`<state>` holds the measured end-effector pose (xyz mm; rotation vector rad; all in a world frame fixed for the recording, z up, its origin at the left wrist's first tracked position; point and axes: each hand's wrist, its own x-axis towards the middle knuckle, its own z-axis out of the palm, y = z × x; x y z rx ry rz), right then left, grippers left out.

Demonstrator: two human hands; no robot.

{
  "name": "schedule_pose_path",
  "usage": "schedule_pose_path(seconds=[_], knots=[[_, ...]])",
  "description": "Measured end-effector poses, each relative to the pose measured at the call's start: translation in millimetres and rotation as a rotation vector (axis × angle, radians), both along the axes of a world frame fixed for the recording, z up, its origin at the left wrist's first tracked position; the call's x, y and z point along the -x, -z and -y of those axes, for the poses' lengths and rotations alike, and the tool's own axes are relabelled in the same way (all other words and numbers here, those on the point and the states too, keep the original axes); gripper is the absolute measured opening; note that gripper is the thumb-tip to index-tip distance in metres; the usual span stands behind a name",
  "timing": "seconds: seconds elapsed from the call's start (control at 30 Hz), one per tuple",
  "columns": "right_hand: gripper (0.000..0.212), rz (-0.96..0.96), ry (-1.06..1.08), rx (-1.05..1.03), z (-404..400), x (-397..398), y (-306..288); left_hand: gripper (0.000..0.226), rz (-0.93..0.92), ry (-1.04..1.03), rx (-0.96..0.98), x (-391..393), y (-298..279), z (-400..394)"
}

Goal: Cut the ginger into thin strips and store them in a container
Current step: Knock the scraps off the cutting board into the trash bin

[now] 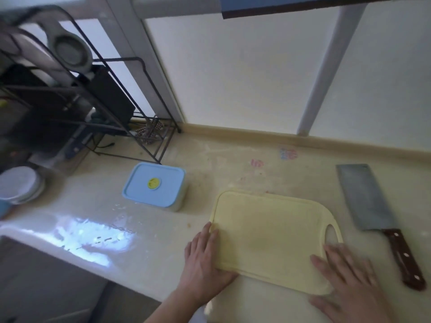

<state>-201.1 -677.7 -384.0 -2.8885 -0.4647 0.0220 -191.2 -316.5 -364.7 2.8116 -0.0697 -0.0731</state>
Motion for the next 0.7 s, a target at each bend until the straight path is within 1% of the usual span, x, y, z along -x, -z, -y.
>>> schedule_pose_path(seconds=[0.07,0.23,0.33,0.4,0.47,0.53,0.6,0.7], knots=[[0.079,0.007,0.014,0.010,-1.8,-9.0,1.0,0.106,-0.006,-0.008,-0.026,-5.4,-2.1,0.8],[0.074,0.058,0.012,0.040,-5.5,-20.8,3.3,0.102,0.018,-0.036,-0.056,-6.3,2.5,-1.2],[0.076,0.119,0.005,-0.011,-10.6,-18.2,4.9,0.085,0.076,-0.004,-0.022,-2.6,0.6,-3.1],[0.080,0.202,-0.020,-0.093,-20.0,-29.1,-2.7,0.068,0.142,-0.012,0.100,-1.4,-6.1,-6.2],[0.079,0.322,-0.076,-0.191,-51.6,-44.5,-9.9,0.045,0.181,-0.038,0.215,9.6,-18.3,-18.3],[0.078,0.313,-0.109,-0.280,-76.6,-50.6,-17.3,0.028,0.200,-0.052,0.289,12.4,-32.1,-18.7],[0.077,0.295,-0.222,-0.366,-120.6,-54.5,-21.3,0.025,0.212,-0.146,0.314,22.8,-40.8,-34.6],[0.072,0.283,-0.387,-0.481,-188.3,-55.3,-34.6,0.027,0.231,-0.271,0.313,41.2,-51.6,-64.4]])
